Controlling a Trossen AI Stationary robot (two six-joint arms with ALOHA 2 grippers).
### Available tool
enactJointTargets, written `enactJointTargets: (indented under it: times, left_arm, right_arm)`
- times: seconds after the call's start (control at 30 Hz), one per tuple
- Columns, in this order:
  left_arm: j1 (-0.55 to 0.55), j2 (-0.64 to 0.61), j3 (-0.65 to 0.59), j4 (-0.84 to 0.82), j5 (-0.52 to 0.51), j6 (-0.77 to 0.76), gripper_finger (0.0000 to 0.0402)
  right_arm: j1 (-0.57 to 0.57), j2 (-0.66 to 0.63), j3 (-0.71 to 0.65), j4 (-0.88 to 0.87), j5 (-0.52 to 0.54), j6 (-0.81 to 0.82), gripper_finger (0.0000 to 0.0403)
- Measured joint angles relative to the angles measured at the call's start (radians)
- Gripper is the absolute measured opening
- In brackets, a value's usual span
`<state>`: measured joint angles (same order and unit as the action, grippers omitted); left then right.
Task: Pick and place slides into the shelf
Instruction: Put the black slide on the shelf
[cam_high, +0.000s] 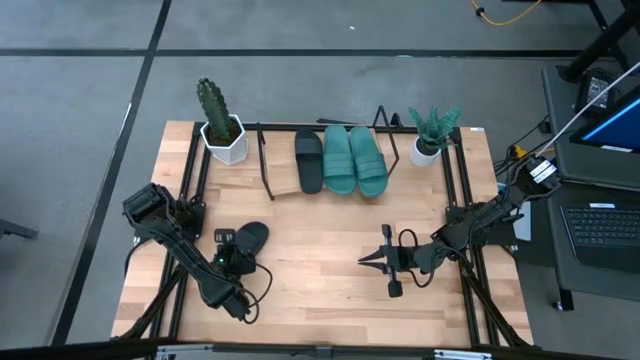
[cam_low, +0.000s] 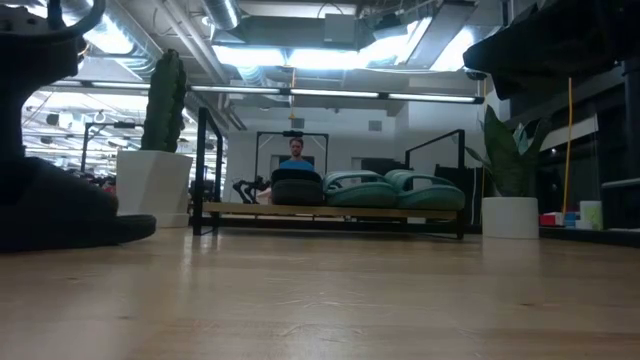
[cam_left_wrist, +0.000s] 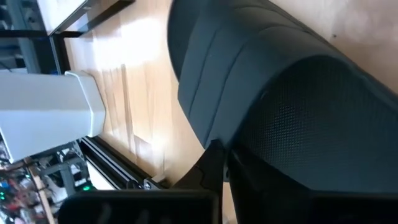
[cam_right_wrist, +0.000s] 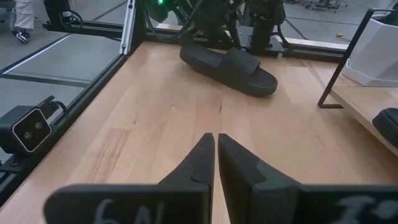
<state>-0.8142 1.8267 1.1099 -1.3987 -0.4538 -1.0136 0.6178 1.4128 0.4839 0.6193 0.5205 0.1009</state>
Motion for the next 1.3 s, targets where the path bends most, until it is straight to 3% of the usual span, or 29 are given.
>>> enactJointTargets:
  times: [0.27, 0.57, 0.77, 1.3]
  left_arm:
    - [0.000, 0.000, 0.013, -0.007, -0.027, -0.132, 0.0003]
    - [0.019, -0.002, 0.244, -0.175, -0.145, -0.307, 0.0001]
    - [0.104, 0.011, 0.354, -0.168, -0.223, -0.277, 0.0001]
    - [0.324, 0.009, 0.527, -0.172, -0.453, -0.002, 0.0000]
  right_arm:
    - [0.000, 0.000, 0.000, 0.000, 0.000, 0.000, 0.0024]
    - [0.000, 0.000, 0.000, 0.000, 0.000, 0.000, 0.0024]
    - [0.000, 0.000, 0.000, -0.001, 0.000, -0.001, 0.0024]
    - [0.000, 0.000, 0.000, -0.003, 0.000, 0.002, 0.0024]
